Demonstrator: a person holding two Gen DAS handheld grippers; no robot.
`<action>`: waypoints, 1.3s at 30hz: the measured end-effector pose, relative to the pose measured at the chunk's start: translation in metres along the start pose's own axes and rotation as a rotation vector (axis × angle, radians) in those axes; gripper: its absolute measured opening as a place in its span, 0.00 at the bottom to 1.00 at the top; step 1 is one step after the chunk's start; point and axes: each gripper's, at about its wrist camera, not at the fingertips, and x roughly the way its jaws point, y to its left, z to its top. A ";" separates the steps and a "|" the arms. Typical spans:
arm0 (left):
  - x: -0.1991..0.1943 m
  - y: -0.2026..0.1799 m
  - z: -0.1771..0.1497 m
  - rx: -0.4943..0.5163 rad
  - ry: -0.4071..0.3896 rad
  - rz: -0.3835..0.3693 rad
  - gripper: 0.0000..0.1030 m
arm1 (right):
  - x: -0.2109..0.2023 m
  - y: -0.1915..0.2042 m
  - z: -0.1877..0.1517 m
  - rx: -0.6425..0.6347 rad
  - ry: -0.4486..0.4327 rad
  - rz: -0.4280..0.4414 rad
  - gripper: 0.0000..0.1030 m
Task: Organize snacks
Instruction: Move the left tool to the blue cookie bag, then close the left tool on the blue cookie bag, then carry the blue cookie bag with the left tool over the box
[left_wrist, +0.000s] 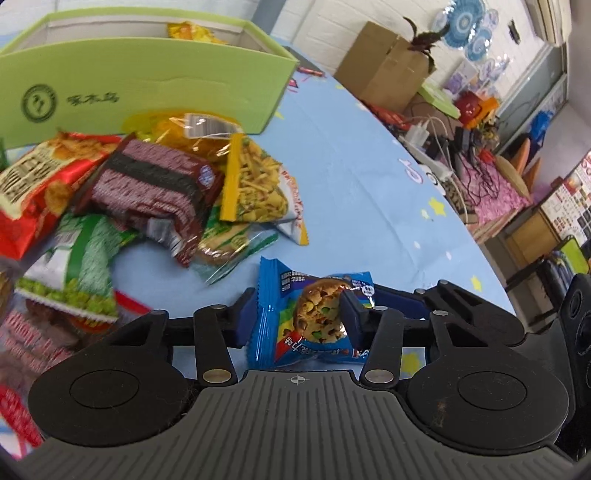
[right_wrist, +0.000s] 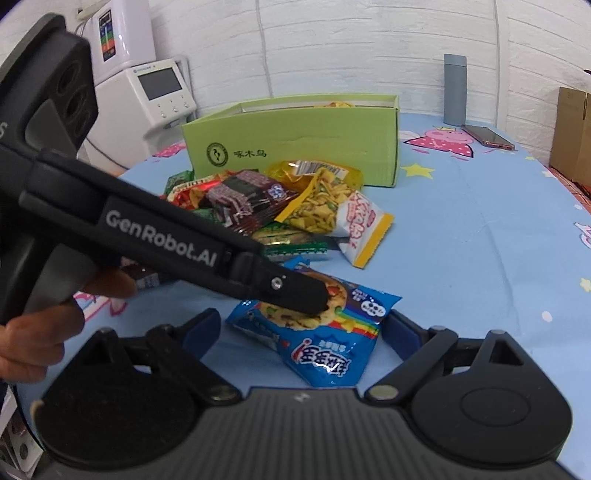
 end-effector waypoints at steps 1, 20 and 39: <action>-0.005 0.003 -0.003 -0.011 -0.002 0.005 0.31 | -0.001 0.004 -0.001 -0.001 -0.004 0.010 0.91; -0.052 0.026 -0.046 -0.018 -0.082 0.113 0.49 | -0.006 0.056 -0.018 -0.051 -0.008 0.055 0.91; -0.083 0.014 0.028 -0.011 -0.193 0.043 0.15 | -0.012 0.054 0.054 -0.068 -0.126 0.065 0.73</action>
